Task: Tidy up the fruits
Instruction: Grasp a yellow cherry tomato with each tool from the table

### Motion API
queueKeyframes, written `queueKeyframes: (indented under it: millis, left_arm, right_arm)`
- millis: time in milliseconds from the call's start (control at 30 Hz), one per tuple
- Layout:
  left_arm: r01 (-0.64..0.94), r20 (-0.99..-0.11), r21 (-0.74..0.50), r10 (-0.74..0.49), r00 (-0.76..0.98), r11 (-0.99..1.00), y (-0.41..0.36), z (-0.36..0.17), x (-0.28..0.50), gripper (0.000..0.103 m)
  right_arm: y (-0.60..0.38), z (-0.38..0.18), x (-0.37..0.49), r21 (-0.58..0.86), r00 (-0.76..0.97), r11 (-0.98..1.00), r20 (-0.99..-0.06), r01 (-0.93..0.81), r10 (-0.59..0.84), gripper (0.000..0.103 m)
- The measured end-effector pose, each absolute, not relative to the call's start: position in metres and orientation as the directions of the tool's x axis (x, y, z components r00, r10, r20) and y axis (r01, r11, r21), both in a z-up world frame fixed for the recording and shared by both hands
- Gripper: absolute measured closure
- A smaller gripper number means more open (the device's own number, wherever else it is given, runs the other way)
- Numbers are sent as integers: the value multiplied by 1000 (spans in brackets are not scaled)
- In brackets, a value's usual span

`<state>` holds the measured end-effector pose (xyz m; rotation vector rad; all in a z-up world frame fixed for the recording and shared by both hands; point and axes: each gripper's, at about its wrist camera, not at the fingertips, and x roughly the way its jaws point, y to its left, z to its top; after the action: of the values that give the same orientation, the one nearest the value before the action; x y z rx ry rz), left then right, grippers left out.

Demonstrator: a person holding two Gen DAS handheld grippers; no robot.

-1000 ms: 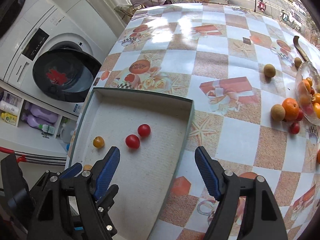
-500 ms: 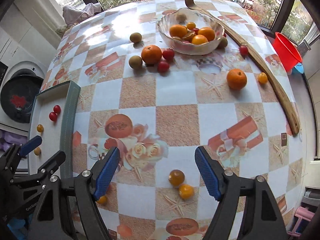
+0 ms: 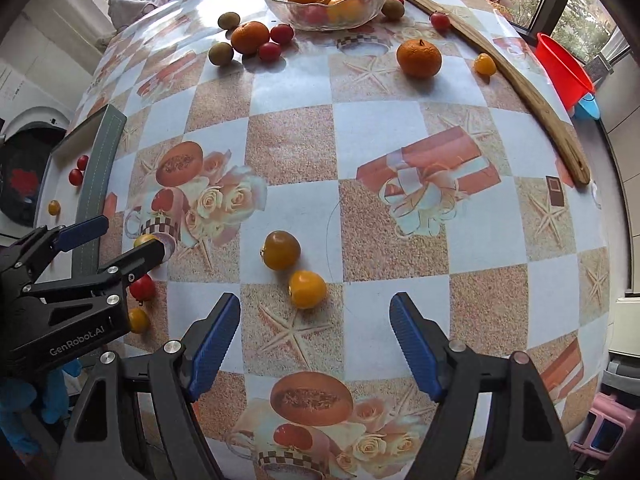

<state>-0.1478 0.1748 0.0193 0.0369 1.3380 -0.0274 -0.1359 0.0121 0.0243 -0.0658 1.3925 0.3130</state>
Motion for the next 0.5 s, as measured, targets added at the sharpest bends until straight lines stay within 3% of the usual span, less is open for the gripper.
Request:
queueKeyframes:
  millis: [100, 200, 267, 367, 500]
  left_arm:
    - [44, -977, 15, 5, 214, 999, 170, 12, -145, 23]
    - [37, -978, 19, 11, 210, 999, 168, 9, -144, 23]
    - [32, -978, 14, 7, 208, 999, 168, 9, -144, 25]
    - [37, -978, 8, 0, 207, 999, 168, 11, -145, 32]
    - [57, -977, -4, -16, 211, 998, 159, 14, -149, 49]
  right_arm:
    - [16, 20, -136, 124, 145, 953, -975, -277, 169, 24]
    - [22, 15, -137, 108, 139, 947, -978, -304, 156, 41]
    - [27, 13, -138, 88, 144, 944, -980, -319, 140, 46]
    - [36, 13, -141, 48, 157, 933, -981, -356, 111, 47]
    - [42, 13, -143, -1, 176, 923, -982, -385, 73, 57]
